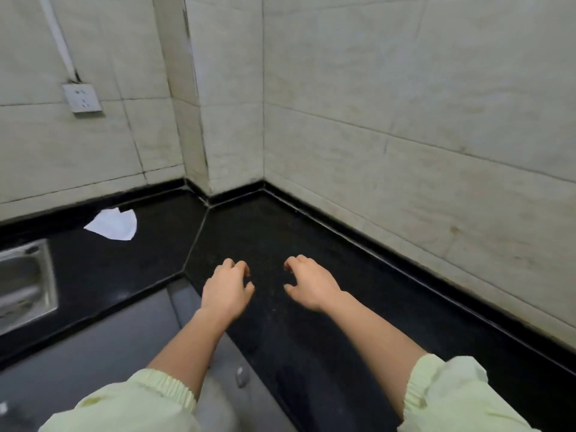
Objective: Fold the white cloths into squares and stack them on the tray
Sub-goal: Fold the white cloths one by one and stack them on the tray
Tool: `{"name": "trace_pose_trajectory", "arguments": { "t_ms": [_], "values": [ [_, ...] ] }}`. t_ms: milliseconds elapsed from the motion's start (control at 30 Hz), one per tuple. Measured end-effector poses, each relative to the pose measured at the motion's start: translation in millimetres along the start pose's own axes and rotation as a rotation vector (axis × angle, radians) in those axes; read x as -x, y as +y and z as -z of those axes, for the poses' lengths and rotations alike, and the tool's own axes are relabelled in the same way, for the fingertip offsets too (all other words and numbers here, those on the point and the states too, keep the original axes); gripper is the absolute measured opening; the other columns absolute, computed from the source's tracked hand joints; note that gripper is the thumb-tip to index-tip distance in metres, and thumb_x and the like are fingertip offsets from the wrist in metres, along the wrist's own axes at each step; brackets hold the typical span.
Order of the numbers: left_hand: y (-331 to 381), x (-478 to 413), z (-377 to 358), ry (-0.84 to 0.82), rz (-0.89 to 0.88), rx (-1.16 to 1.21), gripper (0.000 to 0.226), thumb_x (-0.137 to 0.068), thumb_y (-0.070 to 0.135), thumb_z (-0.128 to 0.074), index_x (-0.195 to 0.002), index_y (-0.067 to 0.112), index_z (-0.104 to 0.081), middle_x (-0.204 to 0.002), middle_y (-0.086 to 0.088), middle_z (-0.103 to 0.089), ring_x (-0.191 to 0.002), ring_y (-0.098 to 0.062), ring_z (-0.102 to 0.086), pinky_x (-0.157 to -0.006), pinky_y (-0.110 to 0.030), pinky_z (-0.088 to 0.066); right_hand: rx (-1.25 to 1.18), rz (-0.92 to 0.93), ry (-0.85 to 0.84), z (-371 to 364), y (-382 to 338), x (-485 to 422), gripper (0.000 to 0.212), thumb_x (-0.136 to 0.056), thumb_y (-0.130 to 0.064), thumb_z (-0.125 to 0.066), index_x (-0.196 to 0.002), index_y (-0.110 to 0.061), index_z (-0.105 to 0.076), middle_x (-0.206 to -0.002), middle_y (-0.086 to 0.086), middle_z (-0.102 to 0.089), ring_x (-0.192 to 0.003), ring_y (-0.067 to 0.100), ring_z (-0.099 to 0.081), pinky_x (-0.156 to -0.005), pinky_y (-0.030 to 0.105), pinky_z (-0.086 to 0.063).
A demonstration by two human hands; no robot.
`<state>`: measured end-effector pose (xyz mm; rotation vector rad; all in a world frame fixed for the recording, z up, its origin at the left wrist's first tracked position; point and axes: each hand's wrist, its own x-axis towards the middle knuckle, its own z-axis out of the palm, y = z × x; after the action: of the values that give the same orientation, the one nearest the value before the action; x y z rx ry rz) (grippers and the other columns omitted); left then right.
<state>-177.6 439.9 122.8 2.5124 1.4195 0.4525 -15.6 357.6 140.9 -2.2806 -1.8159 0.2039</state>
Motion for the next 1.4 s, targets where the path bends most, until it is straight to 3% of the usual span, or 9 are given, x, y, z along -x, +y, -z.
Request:
{"name": "trace_pose_trajectory", "arguments": {
  "t_ms": [300, 467, 633, 1033, 1233, 1400],
  "values": [
    [-105.3, -126.2, 9.7, 0.004, 0.124, -0.042, 0.028, -0.092, 0.03, -0.054, -0.118, 0.019, -0.055, -0.117, -0.004, -0.05, -0.11, -0.023, -0.05, -0.085, -0.038, -0.049, 0.062, 0.094, -0.115, -36.0, -53.4, -178.5, 0.045, -0.092, -0.03, -0.057, -0.132, -0.013, -0.043, -0.131, 0.008, -0.048, -0.123, 0.03, -0.046, -0.096, 0.044, -0.044],
    [-157.3, -173.5, 14.6, -0.002, 0.184, -0.065, 0.026, -0.091, 0.029, -0.053, -0.114, 0.017, -0.056, -0.115, -0.006, -0.05, -0.108, -0.026, -0.051, -0.084, -0.039, -0.048, 0.108, 0.159, -0.146, -48.0, -88.2, -251.0, 0.047, -0.092, -0.028, -0.057, -0.134, -0.011, -0.042, -0.133, 0.01, -0.047, -0.124, 0.031, -0.044, -0.097, 0.045, -0.042],
    [-214.3, -218.6, 21.1, 0.001, 0.233, -0.069, 0.032, -0.092, 0.029, -0.053, -0.122, 0.017, -0.052, -0.121, -0.006, -0.05, -0.112, -0.025, -0.049, -0.088, -0.04, -0.047, 0.151, 0.219, -0.178, -67.6, -130.8, -319.2, 0.049, -0.092, -0.026, -0.056, -0.136, -0.011, -0.041, -0.134, 0.01, -0.046, -0.125, 0.031, -0.043, -0.099, 0.045, -0.041],
    [-412.1, -318.1, 17.6, -0.135, 0.32, -0.095, 0.037, -0.092, 0.026, -0.05, -0.127, 0.015, -0.047, -0.125, -0.005, -0.048, -0.113, -0.024, -0.048, -0.086, -0.036, -0.047, 0.116, 0.229, -0.292, -152.5, -262.4, -476.9, 0.051, -0.094, -0.026, -0.054, -0.14, -0.01, -0.037, -0.138, 0.01, -0.044, -0.128, 0.029, -0.04, -0.104, 0.044, -0.037],
    [-493.1, -344.8, 2.3, -0.257, 0.323, -0.15, 0.038, -0.09, 0.021, -0.046, -0.128, 0.015, -0.047, -0.128, -0.004, -0.047, -0.115, -0.023, -0.046, -0.087, -0.034, -0.045, 0.117, 0.248, -0.372, -200.8, -304.4, -521.8, 0.049, -0.095, -0.028, -0.051, -0.138, -0.009, -0.038, -0.136, 0.011, -0.043, -0.127, 0.029, -0.04, -0.102, 0.041, -0.037],
    [-533.0, -359.3, -11.4, -0.332, 0.174, -0.2, 0.039, -0.089, 0.016, -0.048, -0.128, 0.017, -0.049, -0.129, 0.0, -0.049, -0.119, -0.018, -0.047, -0.096, -0.031, -0.041, 0.116, 0.332, -0.408, -232.8, -326.8, -542.2, 0.042, -0.093, -0.025, -0.052, -0.131, -0.009, -0.043, -0.13, 0.011, -0.046, -0.121, 0.028, -0.043, -0.098, 0.04, -0.038]
  ]
}}
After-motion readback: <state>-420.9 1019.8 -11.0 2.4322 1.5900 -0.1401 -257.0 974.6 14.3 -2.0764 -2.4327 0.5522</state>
